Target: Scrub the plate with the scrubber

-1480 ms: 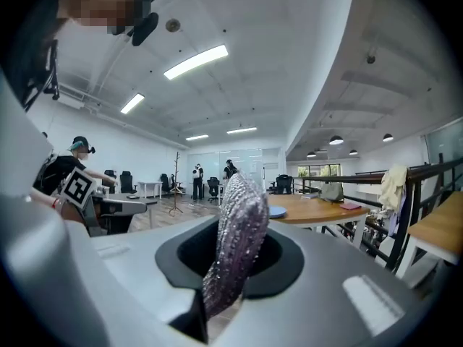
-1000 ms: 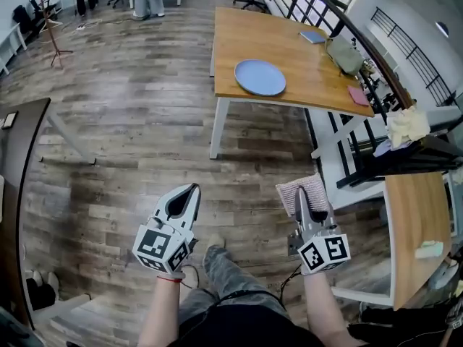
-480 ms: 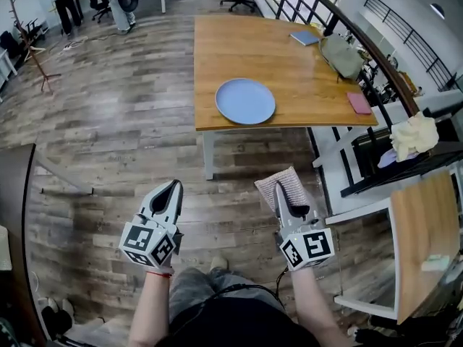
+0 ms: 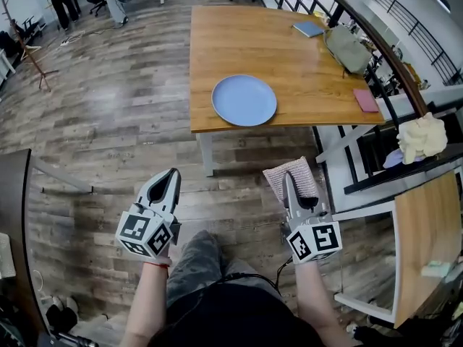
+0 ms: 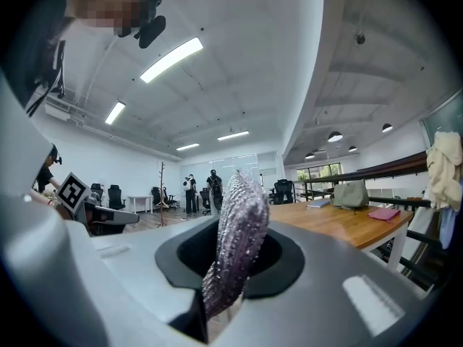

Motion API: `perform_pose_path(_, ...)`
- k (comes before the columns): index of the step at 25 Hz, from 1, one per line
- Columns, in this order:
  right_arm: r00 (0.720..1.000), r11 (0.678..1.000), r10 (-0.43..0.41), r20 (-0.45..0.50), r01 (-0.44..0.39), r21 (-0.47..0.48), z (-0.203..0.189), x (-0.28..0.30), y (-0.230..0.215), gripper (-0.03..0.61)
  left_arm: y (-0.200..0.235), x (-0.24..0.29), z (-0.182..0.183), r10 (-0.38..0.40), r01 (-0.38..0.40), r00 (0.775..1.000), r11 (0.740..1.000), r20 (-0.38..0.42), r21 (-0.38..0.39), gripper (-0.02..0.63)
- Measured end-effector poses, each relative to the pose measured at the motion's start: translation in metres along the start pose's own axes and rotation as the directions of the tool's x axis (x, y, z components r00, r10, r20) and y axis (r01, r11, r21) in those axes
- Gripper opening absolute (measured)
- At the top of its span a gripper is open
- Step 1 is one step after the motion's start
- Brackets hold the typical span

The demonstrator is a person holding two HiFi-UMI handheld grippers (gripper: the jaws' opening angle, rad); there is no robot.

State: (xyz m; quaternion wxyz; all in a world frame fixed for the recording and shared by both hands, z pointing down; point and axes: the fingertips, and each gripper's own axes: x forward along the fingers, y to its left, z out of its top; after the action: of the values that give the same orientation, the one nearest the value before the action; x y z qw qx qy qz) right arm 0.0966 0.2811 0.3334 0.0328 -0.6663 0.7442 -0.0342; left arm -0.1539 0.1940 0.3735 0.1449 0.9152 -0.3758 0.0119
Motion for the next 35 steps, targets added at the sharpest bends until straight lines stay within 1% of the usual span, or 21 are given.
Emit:
perform_pose_path(7, 1.000, 1.000, -0.003, -0.022, 0.004, 0.017, -0.011, 0.041, -0.024, 0.080, 0.005, 0.057, -0.001, -0.046, 0.048, 0.998, 0.999, -0.045, 0.027, -0.003)
perform_pose_path(12, 0.999, 0.999, -0.016, -0.032, 0.017, 0.032, -0.016, 0.094, -0.044, 0.080, 0.022, 0.120, 0.004, -0.094, 0.096, 0.993, 0.995, -0.072, 0.025, -0.003)
perform_pose_path(17, 0.996, 0.999, -0.002, -0.093, 0.006, 0.036, -0.032, 0.157, -0.059, 0.080, 0.035, 0.190, 0.004, -0.156, 0.160, 0.980, 0.987, -0.125, 0.021, -0.003)
perform_pose_path(20, 0.992, 0.999, 0.005, -0.128, 0.001, 0.039, -0.043, 0.198, -0.066, 0.080, 0.054, 0.227, 0.007, -0.177, 0.180, 0.974, 0.984, -0.141, 0.013, -0.003)
perform_pose_path(23, 0.984, 0.999, 0.010, -0.178, -0.002, 0.048, -0.058, 0.224, -0.071, 0.080, 0.068, 0.254, 0.003, -0.186, 0.193, 0.966, 0.981, -0.181, 0.022, -0.003)
perform_pose_path(28, 0.958, 0.999, 0.025, -0.286, -0.010, 0.053, -0.086, 0.250, -0.077, 0.080, 0.084, 0.281, -0.018, -0.179, 0.180, 0.953, 0.983, -0.245, -0.018, -0.003)
perform_pose_path(31, 0.929, 0.998, 0.055, -0.367, -0.039, 0.051, -0.102, 0.266, -0.076, 0.080, 0.089, 0.289, -0.033, -0.168, 0.163, 0.942, 0.986, -0.292, -0.038, -0.003)
perform_pose_path(35, 0.883, 0.994, 0.110, -0.457, -0.088, 0.070, -0.125, 0.284, -0.072, 0.080, 0.092, 0.293, -0.053, -0.145, 0.128, 0.928, 0.989, -0.343, -0.071, -0.003)
